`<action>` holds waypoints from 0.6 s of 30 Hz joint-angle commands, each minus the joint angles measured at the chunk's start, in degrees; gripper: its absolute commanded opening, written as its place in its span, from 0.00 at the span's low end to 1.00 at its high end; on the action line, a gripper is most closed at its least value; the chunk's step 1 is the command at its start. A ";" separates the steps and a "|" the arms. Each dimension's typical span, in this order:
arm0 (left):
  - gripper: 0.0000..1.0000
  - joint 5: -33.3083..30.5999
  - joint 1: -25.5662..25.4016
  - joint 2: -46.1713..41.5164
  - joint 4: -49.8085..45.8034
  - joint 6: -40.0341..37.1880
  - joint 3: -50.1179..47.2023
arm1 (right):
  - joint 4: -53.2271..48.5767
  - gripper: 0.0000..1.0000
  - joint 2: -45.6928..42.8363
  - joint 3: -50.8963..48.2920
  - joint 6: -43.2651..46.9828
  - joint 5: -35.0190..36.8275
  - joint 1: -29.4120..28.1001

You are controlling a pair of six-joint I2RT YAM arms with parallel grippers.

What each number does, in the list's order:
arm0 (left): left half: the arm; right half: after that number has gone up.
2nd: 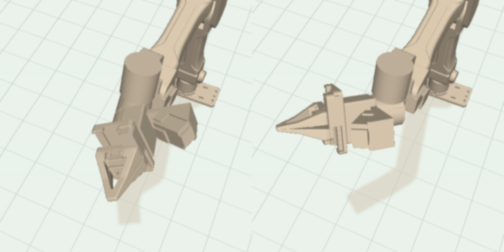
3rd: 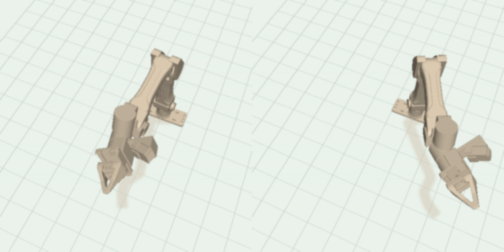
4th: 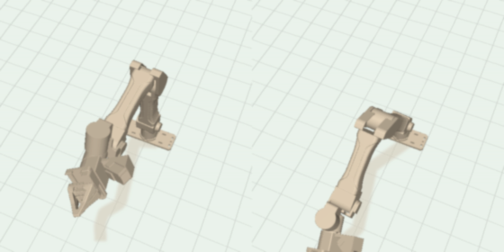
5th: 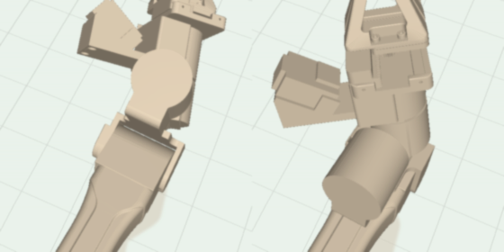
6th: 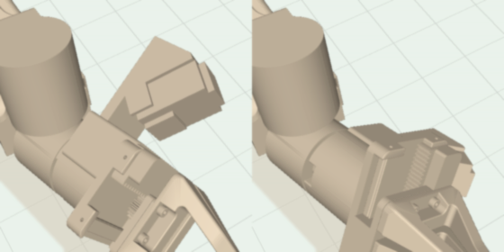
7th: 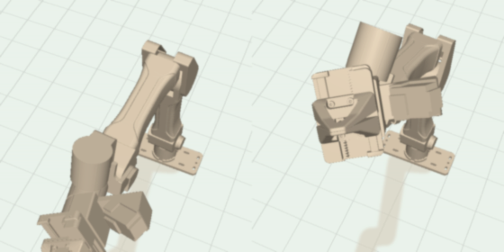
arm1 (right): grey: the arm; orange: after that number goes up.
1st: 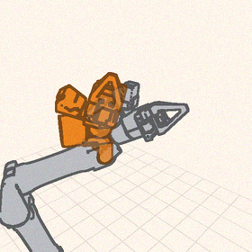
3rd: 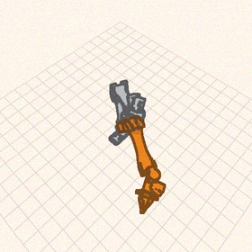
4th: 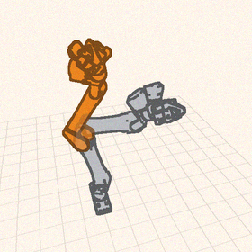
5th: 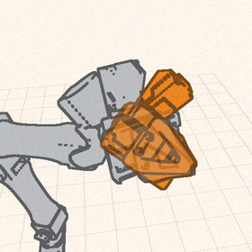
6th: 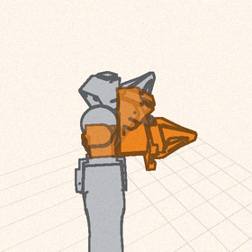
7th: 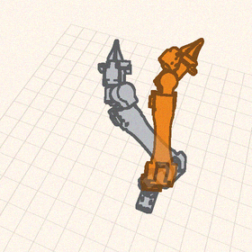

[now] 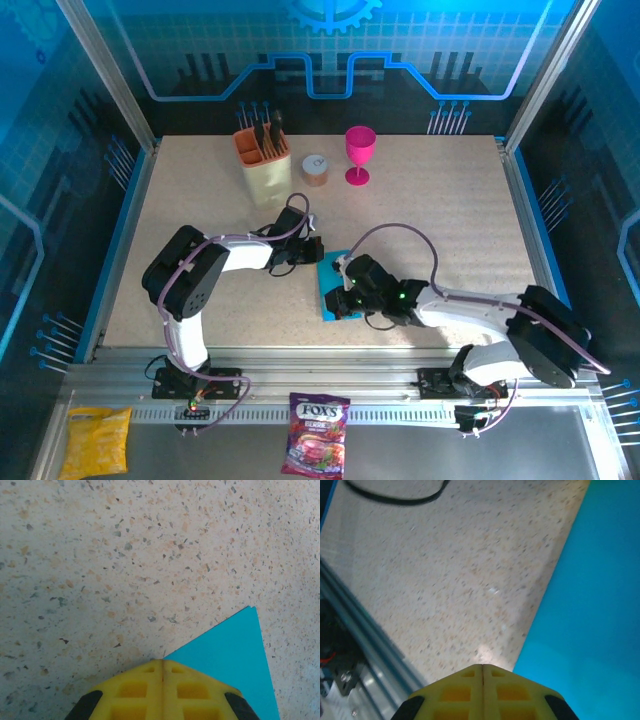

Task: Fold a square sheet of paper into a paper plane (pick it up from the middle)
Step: Hold the square sheet of paper at the center of the table.

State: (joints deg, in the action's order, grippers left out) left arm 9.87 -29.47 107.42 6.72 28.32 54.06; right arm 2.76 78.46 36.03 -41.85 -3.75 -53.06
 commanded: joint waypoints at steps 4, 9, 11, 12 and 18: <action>0.00 -1.37 -0.04 0.00 -2.60 -0.99 -1.14 | 6.65 0.00 10.57 2.57 0.37 -4.81 2.42; 0.00 -0.77 -0.02 -0.81 -2.60 -0.81 -1.07 | 11.08 0.00 15.54 0.90 -0.84 -7.26 2.87; 0.00 0.09 -0.06 -2.27 -2.70 -0.46 -1.28 | 12.07 0.00 16.06 -1.09 -1.85 -7.12 3.05; 0.00 0.60 -0.06 -3.37 -2.68 -0.06 -1.41 | 12.34 0.00 16.13 -1.91 -2.31 -7.00 3.13; 0.00 3.33 -1.54 -11.48 -1.43 4.29 -5.15 | 16.27 0.00 16.74 -6.85 -5.11 -6.52 3.14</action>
State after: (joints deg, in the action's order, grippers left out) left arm 10.63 -29.80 100.49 5.67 30.00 50.70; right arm 19.03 93.84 32.23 -44.84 -9.91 -50.43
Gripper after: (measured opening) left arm 0.052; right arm 0.061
